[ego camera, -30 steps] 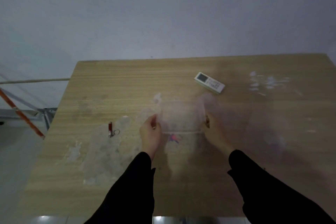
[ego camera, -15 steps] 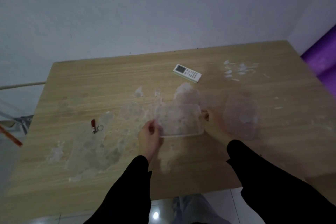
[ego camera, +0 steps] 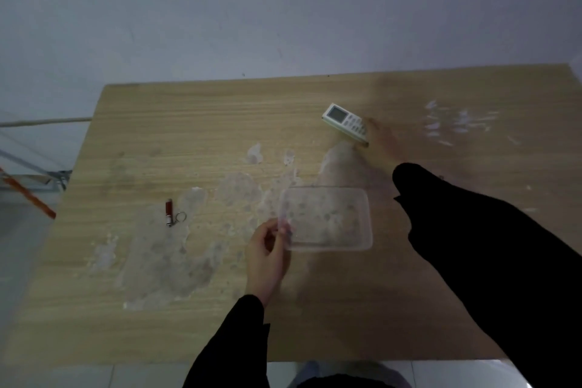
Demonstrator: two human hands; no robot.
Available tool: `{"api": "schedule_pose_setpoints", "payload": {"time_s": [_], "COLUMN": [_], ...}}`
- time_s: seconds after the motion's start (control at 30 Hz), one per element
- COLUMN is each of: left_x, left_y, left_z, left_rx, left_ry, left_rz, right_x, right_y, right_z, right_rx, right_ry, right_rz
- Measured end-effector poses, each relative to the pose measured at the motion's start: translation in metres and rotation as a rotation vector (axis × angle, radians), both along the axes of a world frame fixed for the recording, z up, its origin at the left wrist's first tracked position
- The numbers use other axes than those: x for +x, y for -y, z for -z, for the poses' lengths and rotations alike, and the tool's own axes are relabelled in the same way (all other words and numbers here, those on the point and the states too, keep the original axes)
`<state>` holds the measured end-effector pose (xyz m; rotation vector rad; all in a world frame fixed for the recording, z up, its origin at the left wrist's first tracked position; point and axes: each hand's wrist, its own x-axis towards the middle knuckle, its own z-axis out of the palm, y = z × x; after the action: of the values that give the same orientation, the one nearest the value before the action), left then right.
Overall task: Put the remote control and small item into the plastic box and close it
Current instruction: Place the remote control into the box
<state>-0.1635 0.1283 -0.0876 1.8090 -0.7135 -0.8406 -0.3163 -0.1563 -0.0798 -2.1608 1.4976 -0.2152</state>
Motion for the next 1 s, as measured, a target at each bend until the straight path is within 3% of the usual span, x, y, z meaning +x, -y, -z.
{"api": "schedule_pose_setpoints", "payload": {"time_s": [0.17, 0.3, 0.4, 0.5, 0.67, 0.9, 1.0], "left_x": [0.001, 0.001, -0.001, -0.002, -0.002, 0.01, 0.038], "left_y": [0.001, 0.0, -0.001, -0.004, -0.004, -0.004, -0.011], "left_z": [0.0, 0.001, 0.004, 0.006, 0.005, -0.007, -0.019], "left_rx": [0.0, 0.002, 0.013, 0.014, 0.0, 0.071, 0.131], "left_ry": [0.045, 0.123, 0.239, 0.279, 0.298, 0.339, 0.441], "left_rz": [0.001, 0.02, 0.065, 0.092, 0.092, 0.221, 0.133], "right_x": [0.007, 0.003, -0.012, -0.03, -0.034, -0.009, -0.009], "right_y": [-0.003, -0.039, -0.084, -0.129, -0.16, -0.169, -0.171], "right_z": [0.0, -0.018, -0.035, -0.035, -0.013, -0.007, -0.003], "right_rx": [-0.051, 0.008, 0.058, 0.09, 0.015, -0.094, -0.142], "right_ry": [0.049, 0.302, 0.416, 0.381, 0.112, 0.008, -0.013], "right_rz": [0.067, 0.107, -0.013, -0.184, -0.351, -0.326, -0.31]}}
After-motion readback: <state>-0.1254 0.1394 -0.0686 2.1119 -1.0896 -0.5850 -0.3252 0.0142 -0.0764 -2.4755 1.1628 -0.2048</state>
